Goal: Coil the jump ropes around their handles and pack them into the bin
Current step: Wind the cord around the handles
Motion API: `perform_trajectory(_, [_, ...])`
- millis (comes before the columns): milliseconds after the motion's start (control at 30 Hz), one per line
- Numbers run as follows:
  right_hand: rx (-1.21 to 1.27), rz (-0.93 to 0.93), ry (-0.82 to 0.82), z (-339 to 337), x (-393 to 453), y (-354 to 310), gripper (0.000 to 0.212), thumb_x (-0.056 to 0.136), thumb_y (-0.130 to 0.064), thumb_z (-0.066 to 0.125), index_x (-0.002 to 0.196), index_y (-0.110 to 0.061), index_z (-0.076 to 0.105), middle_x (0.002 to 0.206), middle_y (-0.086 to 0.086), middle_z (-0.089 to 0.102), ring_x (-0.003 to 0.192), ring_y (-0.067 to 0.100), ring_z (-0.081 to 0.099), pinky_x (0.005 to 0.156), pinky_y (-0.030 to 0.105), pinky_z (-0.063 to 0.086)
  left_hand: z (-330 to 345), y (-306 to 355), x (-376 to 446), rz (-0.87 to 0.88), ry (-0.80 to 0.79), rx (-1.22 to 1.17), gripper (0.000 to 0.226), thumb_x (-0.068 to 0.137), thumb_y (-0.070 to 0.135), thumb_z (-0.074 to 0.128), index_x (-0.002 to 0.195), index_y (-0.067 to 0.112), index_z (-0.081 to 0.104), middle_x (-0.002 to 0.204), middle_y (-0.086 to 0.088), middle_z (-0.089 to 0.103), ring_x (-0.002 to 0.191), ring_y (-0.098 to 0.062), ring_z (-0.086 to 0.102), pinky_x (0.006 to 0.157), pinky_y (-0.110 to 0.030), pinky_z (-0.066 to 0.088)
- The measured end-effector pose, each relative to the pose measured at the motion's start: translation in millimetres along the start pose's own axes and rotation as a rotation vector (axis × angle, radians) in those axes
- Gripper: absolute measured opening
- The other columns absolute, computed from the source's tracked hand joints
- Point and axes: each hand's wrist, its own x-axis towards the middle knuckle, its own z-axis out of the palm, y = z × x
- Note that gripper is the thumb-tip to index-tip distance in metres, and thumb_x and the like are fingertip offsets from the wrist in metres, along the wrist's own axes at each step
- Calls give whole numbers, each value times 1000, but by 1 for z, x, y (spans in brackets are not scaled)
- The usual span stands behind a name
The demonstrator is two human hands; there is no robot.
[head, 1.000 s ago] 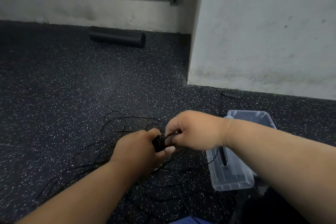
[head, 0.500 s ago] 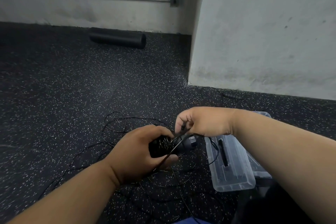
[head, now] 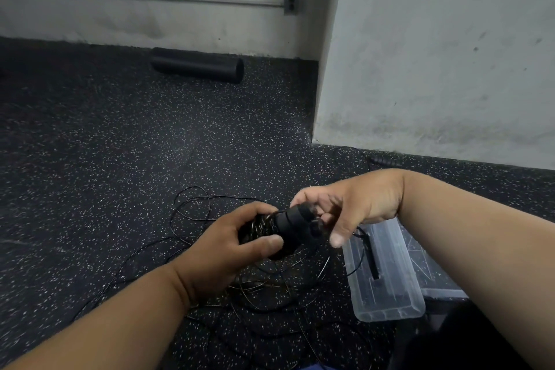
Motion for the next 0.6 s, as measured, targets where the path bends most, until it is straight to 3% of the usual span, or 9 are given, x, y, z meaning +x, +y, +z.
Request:
perform_trajectory(67, [-130,27,32,3,7,4,61,85,-3,80,139,-16,56,129,33,57,120,62,51,97,79,38,7,4,-2,-4,-29,-241,49,80,41,74,122,16,70,111,-12,71,100,-25,70,84,-33,57])
perform_trajectory(100, [-165,64,63,5,10,7,50,87,-6,78,132,-23,64,114,29,61,104,57,58,96,83,37,10,6,-2,-19,-39,-330,52,81,43,71,125,15,70,113,-16,70,102,-28,69,84,-34,56])
perform_trajectory(133, [-166,112,104,10,13,10,41,87,-6,76,120,-30,70,94,15,62,83,40,60,64,56,28,12,8,-3,-38,-32,-384,55,82,47,67,127,16,69,114,-18,70,101,-30,68,83,-36,55])
perform_trajectory(167, [-142,156,139,16,17,14,39,87,-4,73,113,-32,71,80,2,56,69,23,50,62,38,34,12,9,-3,-50,-10,-420,57,83,51,64,129,17,69,113,-19,68,99,-31,65,81,-39,53])
perform_trajectory(267, [-132,206,246,35,31,24,36,89,4,67,112,-23,65,70,-7,47,60,8,40,60,26,32,8,8,-2,-66,100,-612,57,92,56,58,130,15,70,110,-24,67,91,-31,63,80,-43,50])
perform_trajectory(367, [-247,191,360,45,38,19,38,90,4,65,110,-28,64,74,-7,48,62,8,43,62,28,37,7,8,3,-130,250,-684,55,100,57,55,125,12,74,106,-23,69,88,-29,63,80,-43,50])
perform_trajectory(467, [-443,159,629,45,32,7,40,89,-3,66,109,-37,61,89,-3,60,67,11,54,60,36,49,2,-1,10,-261,487,-604,57,102,58,51,123,11,73,100,-18,72,87,-28,62,78,-43,50])
perform_trajectory(600, [-541,-110,992,46,24,-8,26,92,-12,70,97,-36,60,69,-10,53,58,6,47,60,33,49,-12,-10,16,-399,629,-448,53,101,62,52,121,16,71,94,-9,74,83,-26,62,77,-39,49])
